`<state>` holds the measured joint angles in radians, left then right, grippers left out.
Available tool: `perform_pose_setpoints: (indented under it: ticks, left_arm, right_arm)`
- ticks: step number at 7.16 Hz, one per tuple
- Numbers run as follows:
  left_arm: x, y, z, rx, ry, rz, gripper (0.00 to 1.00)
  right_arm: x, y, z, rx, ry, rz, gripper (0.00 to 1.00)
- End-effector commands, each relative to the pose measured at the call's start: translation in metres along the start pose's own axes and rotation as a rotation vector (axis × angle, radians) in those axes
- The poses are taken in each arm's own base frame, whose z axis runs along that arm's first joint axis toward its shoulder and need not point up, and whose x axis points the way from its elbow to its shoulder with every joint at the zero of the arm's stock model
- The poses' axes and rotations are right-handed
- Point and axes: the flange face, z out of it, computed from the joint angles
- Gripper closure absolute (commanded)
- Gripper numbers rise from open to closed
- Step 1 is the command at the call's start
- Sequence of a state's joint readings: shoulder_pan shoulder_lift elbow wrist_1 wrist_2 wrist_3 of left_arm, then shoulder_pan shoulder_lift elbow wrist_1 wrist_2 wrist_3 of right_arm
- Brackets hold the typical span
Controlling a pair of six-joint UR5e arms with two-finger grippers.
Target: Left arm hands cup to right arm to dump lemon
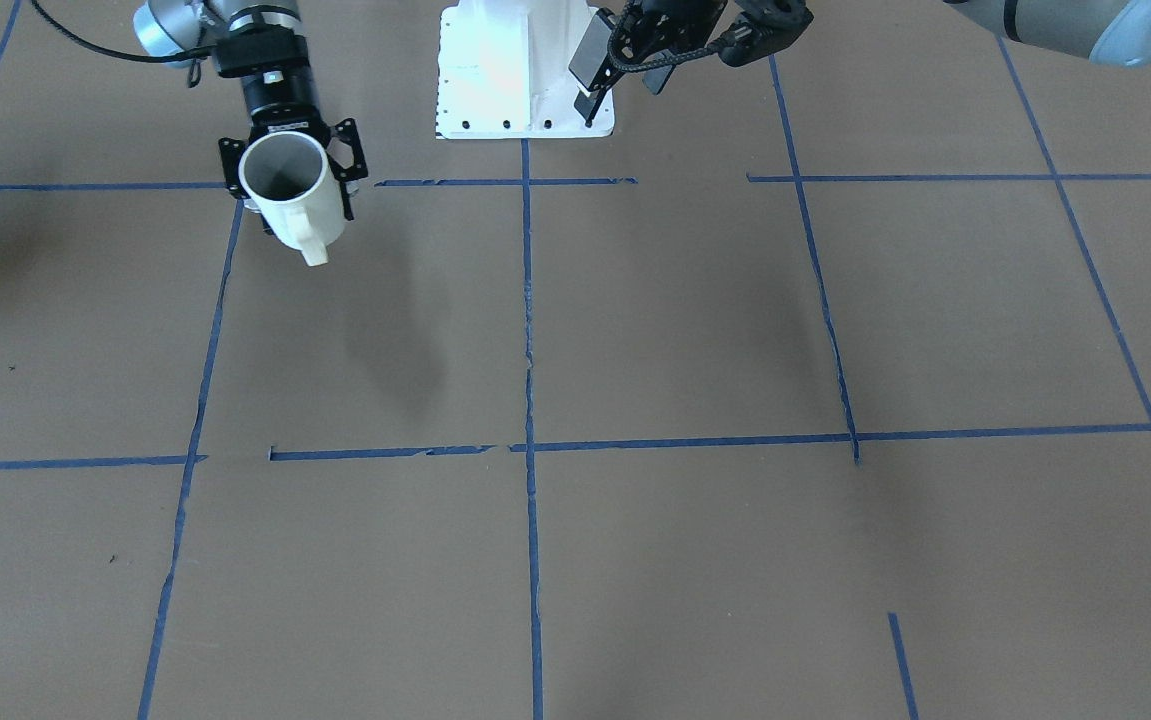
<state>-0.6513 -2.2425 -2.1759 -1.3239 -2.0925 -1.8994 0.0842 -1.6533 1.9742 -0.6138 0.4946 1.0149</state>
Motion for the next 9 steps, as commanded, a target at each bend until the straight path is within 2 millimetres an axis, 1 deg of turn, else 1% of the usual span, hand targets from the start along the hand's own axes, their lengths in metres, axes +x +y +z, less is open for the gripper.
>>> perform_pose_setpoints:
  ticks: [1, 2, 3, 4, 5, 6, 7, 8, 9]
  left_arm:
    - [-0.003, 0.002, 0.004, -0.003, -0.008, 0.0, 0.0]
    - [-0.003, 0.002, 0.005, -0.002, -0.01, 0.002, 0.0]
    - [-0.008, -0.002, 0.009, 0.001, -0.018, -0.002, 0.0]
    - [-0.008, -0.002, 0.01, -0.002, -0.019, 0.001, 0.0]
    - [-0.008, -0.002, 0.01, -0.001, -0.018, 0.002, 0.0]
    - [-0.008, -0.002, 0.01, -0.001, -0.019, 0.002, 0.0]
    - [-0.008, 0.002, 0.015, 0.005, -0.021, 0.006, 0.0]
    - [-0.009, 0.013, 0.025, 0.028, -0.019, 0.021, 0.0]
    - [-0.009, 0.018, 0.027, 0.032, -0.014, 0.028, 0.0]
  right_arm:
    - [0.128, -0.001, -0.03, 0.014, -0.006, 0.127, 1.0]
    - [0.152, 0.001, -0.036, 0.02, -0.019, 0.243, 1.0]
    - [0.168, 0.005, -0.035, 0.025, -0.004, 0.28, 1.0]
    - [0.196, 0.008, -0.038, 0.043, -0.015, 0.471, 1.0]
    - [0.233, 0.021, -0.039, 0.033, -0.018, 0.484, 1.0]
    - [0.276, 0.025, -0.035, 0.02, -0.024, 0.512, 1.0]
    - [0.332, 0.026, -0.035, -0.02, -0.013, 0.517, 1.0]
    - [0.363, 0.026, -0.042, -0.051, -0.048, 0.562, 1.0]
    - [0.386, 0.033, -0.053, -0.041, -0.077, 0.628, 1.0]
